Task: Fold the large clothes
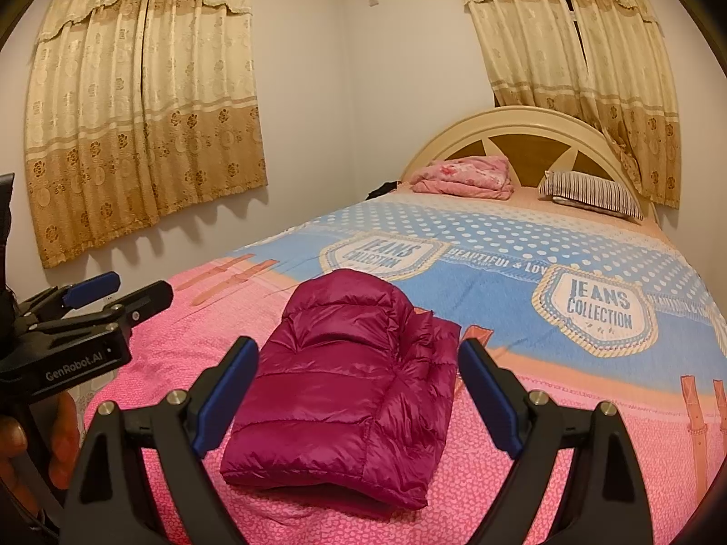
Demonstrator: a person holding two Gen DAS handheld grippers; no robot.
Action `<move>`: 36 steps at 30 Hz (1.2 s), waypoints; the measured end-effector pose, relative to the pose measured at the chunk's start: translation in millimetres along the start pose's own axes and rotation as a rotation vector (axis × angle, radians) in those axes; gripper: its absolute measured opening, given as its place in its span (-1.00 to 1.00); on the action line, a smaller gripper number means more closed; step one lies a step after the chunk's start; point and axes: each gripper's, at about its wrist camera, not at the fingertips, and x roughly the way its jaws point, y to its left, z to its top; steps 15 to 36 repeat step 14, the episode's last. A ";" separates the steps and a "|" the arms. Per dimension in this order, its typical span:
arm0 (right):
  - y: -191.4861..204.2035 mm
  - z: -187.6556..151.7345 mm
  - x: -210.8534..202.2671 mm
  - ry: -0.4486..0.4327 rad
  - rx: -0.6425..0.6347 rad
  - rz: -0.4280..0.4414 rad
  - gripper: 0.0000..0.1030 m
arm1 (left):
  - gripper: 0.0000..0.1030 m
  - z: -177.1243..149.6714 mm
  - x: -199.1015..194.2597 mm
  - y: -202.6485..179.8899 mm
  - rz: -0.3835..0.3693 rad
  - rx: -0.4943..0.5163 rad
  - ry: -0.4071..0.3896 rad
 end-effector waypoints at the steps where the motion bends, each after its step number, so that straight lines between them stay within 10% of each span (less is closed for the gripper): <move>1: 0.1 -0.1 -0.1 0.001 0.000 0.001 0.78 | 0.64 -0.4 0.4 0.0 0.001 0.000 0.001; 36: 0.6 -3.3 0.6 0.016 -0.003 0.009 0.78 | 0.67 -5.5 2.6 0.0 0.030 0.025 -0.013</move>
